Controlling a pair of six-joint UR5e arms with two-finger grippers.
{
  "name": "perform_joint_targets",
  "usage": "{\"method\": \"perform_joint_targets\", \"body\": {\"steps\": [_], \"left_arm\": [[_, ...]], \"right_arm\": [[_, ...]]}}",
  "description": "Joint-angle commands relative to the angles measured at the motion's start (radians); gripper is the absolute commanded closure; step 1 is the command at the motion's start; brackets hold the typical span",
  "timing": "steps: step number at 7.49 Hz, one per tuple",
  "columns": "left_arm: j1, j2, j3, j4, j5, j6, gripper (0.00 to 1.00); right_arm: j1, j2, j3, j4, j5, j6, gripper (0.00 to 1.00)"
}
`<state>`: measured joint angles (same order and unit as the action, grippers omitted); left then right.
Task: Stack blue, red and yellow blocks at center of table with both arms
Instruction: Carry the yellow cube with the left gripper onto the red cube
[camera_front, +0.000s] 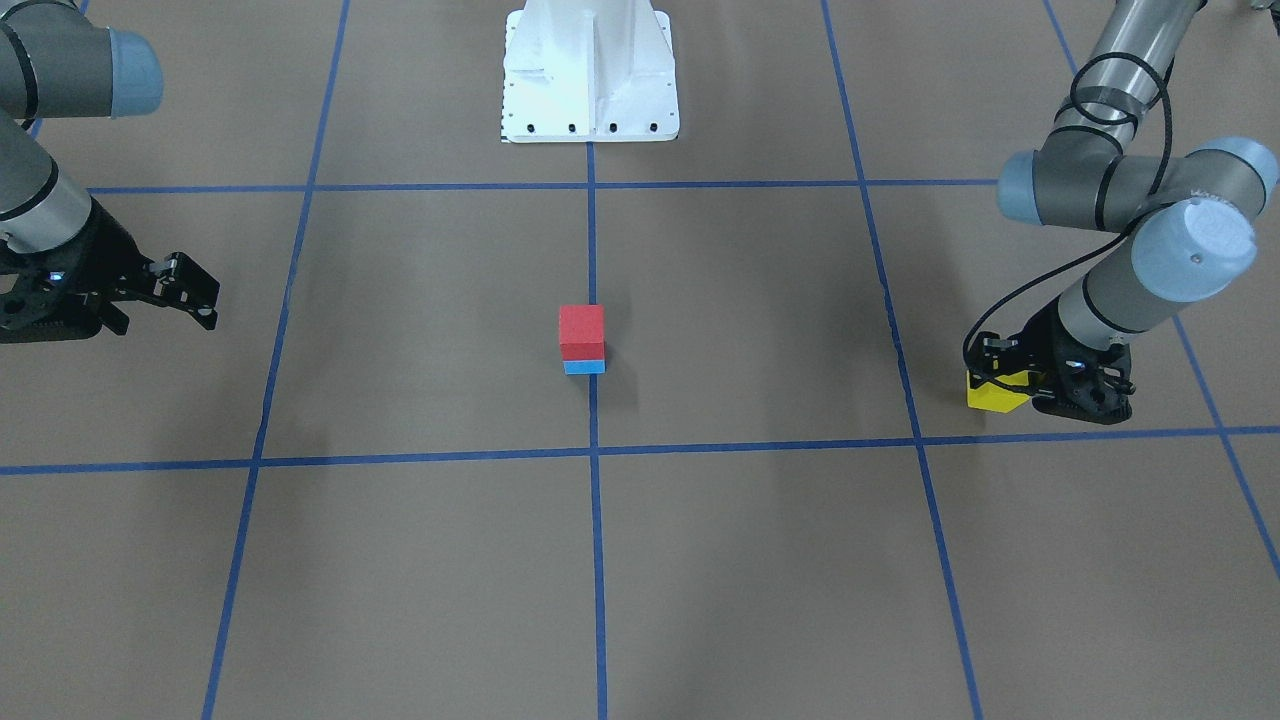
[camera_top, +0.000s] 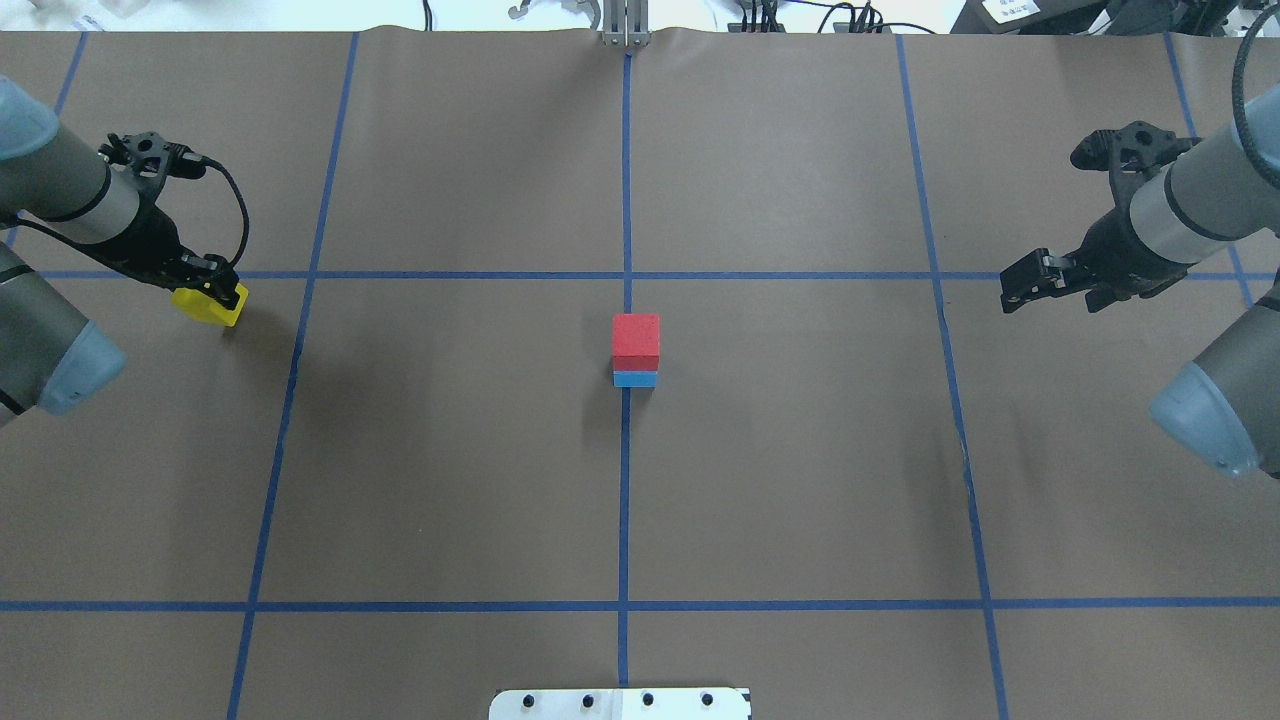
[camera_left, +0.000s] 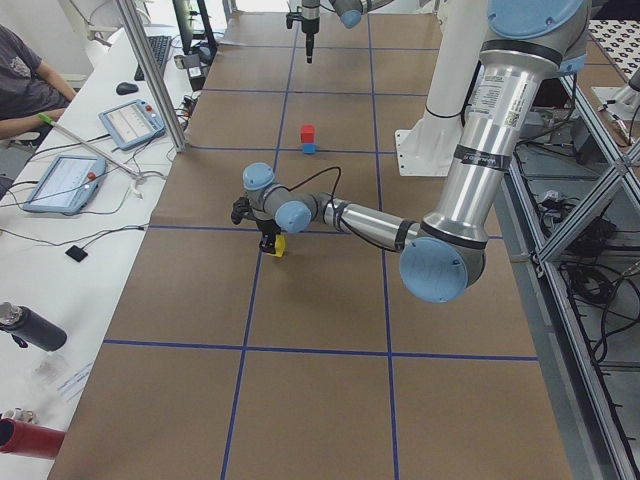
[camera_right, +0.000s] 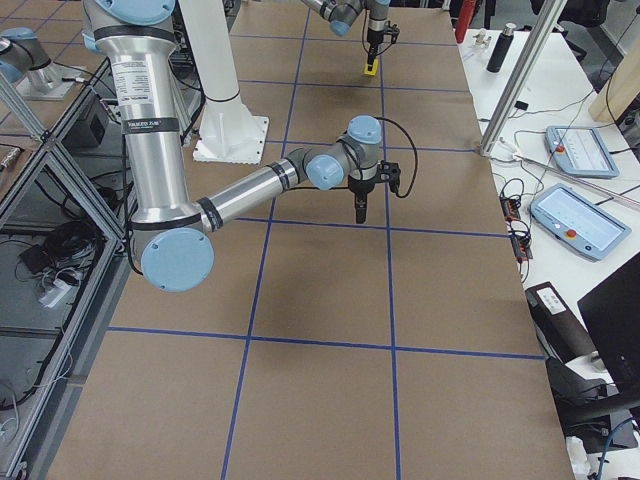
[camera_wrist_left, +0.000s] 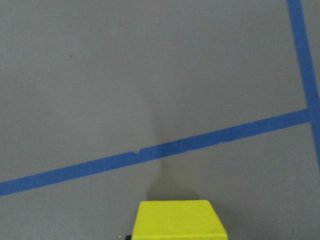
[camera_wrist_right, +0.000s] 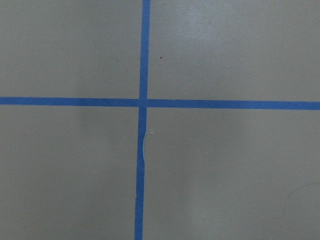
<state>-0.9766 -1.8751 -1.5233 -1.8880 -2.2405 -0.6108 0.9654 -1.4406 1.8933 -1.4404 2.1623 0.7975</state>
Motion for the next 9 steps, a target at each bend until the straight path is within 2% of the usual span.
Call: {"method": "perform_joint_targets", "body": {"steps": [1, 2, 3, 4, 5, 6, 7, 8, 9], "left_arm": [[0.069, -0.102, -0.142, 0.058, -0.013, -0.293, 1.00], [0.161, -0.180, -0.155, 0.073, 0.042, -0.495, 1.00], [0.233, -0.276, -0.178, 0.195, 0.105, -0.563, 1.00], [0.286, -0.417, -0.187, 0.380, 0.158, -0.582, 1.00], [0.371, -0.486, -0.181, 0.430, 0.236, -0.630, 1.00], [0.409, -0.516, -0.172, 0.437, 0.264, -0.636, 1.00], [0.411, -0.586, -0.105, 0.441, 0.265, -0.638, 1.00], [0.411, -0.707, 0.034, 0.460, 0.265, -0.638, 1.00], [0.411, -0.722, 0.060, 0.460, 0.265, -0.636, 1.00]], "right_arm": [[0.024, -0.020, 0.000, 0.000, 0.007, -0.020, 0.00], [0.054, -0.038, -0.003, -0.002, 0.010, -0.076, 0.00], [0.097, -0.061, -0.011, -0.003, 0.037, -0.146, 0.00], [0.151, -0.087, -0.025, -0.003, 0.086, -0.220, 0.00], [0.198, -0.107, -0.039, -0.003, 0.132, -0.288, 0.00], [0.217, -0.122, -0.043, -0.003, 0.136, -0.319, 0.00], [0.223, -0.132, -0.045, -0.003, 0.134, -0.339, 0.00], [0.223, -0.133, -0.045, -0.003, 0.136, -0.339, 0.00], [0.223, -0.133, -0.046, -0.003, 0.133, -0.339, 0.00]]}}
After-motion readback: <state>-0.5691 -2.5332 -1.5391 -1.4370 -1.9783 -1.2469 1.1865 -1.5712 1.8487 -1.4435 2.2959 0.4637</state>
